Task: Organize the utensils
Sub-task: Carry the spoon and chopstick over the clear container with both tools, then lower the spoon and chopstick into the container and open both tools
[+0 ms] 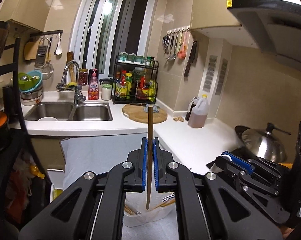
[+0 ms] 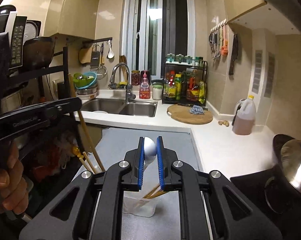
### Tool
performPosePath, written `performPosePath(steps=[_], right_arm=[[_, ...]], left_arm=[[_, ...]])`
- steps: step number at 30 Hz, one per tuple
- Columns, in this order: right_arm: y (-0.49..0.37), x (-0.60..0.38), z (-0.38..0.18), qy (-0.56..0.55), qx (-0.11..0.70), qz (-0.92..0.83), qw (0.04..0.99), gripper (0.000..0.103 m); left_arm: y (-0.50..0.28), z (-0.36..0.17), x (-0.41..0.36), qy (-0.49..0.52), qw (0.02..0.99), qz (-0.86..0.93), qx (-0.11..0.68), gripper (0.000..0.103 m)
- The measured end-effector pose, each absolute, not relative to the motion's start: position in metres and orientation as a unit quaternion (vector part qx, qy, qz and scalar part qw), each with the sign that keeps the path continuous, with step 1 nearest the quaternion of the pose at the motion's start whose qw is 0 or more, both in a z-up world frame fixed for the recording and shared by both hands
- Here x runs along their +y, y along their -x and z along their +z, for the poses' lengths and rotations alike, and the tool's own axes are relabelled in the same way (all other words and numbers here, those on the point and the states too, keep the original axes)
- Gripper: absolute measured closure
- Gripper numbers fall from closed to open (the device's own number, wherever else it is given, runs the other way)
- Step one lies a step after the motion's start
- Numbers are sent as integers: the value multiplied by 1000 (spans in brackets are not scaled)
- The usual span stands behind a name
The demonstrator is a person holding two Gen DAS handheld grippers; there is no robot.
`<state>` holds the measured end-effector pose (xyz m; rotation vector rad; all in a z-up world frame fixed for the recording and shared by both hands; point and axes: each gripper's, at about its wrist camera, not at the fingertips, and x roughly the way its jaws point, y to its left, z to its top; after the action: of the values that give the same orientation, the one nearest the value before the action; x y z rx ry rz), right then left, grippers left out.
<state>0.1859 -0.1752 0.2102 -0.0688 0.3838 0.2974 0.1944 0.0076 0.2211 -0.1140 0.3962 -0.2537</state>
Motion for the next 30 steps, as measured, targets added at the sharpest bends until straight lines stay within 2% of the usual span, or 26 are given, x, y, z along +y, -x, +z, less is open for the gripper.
performPosePath(steps=[13,23,25,26,27,28,30], right_arm=[[-236,-156,127,48,238,164,956,91],[-246,-151,100,57,267,169,947,90],[-245,-149,100,64,268,165,947,86],[-243,-149,101,65,266,164,948,74],[-241,-150,105,64,261,162,950,64],[-238,-151,108,64,257,159,951,62],[-234,-154,117,64,249,157,954,59]], left_arm=[[-250,129,-1,29,957,-120,261,97],[-245,122,-8,-3,959,-116,259,97],[-244,123,-8,-2,958,-120,262,93],[-243,125,-8,-2,957,-121,262,89],[-240,129,-8,-3,959,-119,257,78],[-238,132,-7,-4,960,-118,253,71],[-231,142,-5,-5,963,-114,243,70]])
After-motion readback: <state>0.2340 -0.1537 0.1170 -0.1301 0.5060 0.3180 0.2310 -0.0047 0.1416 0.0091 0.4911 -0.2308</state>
